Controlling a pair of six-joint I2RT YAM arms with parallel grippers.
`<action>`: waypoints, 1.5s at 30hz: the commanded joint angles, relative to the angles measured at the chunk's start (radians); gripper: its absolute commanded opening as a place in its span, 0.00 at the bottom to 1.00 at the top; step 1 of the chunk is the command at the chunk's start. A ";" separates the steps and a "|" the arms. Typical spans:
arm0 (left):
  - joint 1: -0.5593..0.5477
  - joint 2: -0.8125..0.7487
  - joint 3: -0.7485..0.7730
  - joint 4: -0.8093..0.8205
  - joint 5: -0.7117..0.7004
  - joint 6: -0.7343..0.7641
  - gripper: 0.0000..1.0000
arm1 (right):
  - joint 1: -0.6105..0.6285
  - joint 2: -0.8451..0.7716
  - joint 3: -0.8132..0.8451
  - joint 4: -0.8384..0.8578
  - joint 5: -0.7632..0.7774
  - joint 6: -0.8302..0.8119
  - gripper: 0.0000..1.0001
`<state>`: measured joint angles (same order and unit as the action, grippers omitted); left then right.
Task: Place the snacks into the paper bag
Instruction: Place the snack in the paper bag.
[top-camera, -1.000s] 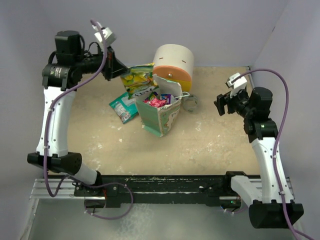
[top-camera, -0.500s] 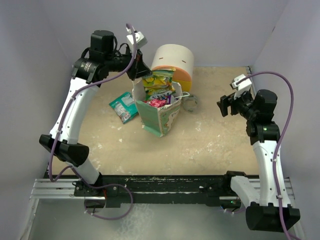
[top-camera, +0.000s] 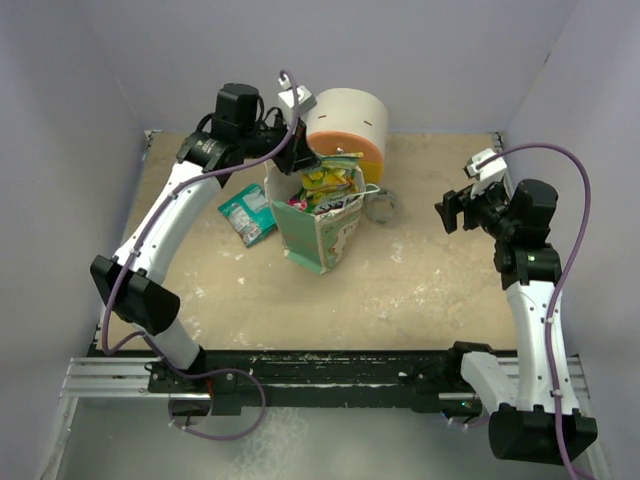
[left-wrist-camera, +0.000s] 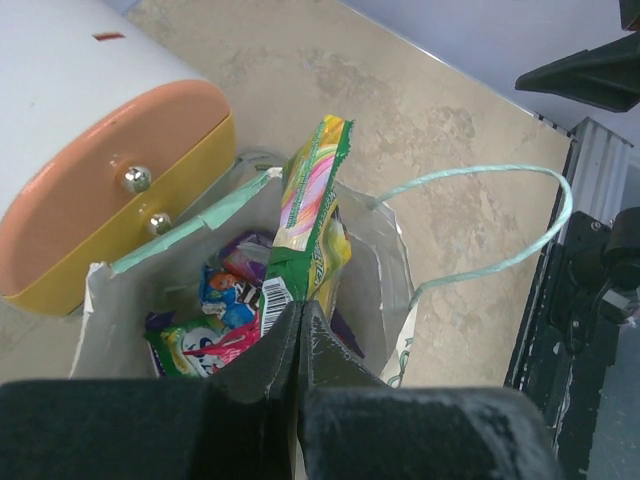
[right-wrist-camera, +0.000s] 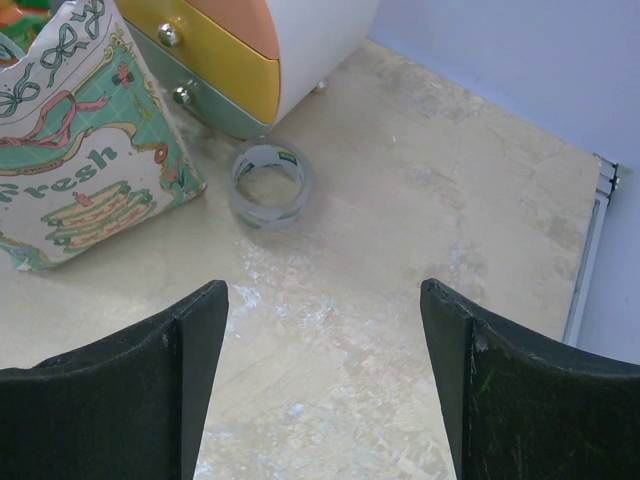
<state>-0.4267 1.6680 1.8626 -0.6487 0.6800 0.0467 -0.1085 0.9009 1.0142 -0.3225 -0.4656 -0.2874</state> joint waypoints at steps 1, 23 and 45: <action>-0.016 -0.059 -0.058 0.121 -0.030 -0.082 0.00 | -0.009 -0.016 0.001 0.046 -0.034 0.016 0.80; -0.031 -0.151 -0.341 0.268 -0.131 -0.273 0.00 | -0.023 -0.016 -0.044 0.063 -0.053 0.029 0.81; -0.032 -0.028 -0.338 0.190 -0.166 -0.135 0.18 | -0.032 -0.017 -0.060 0.083 -0.076 0.037 0.82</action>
<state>-0.4538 1.6440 1.5070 -0.4469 0.5339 -0.1326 -0.1341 0.9005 0.9550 -0.2852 -0.5179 -0.2638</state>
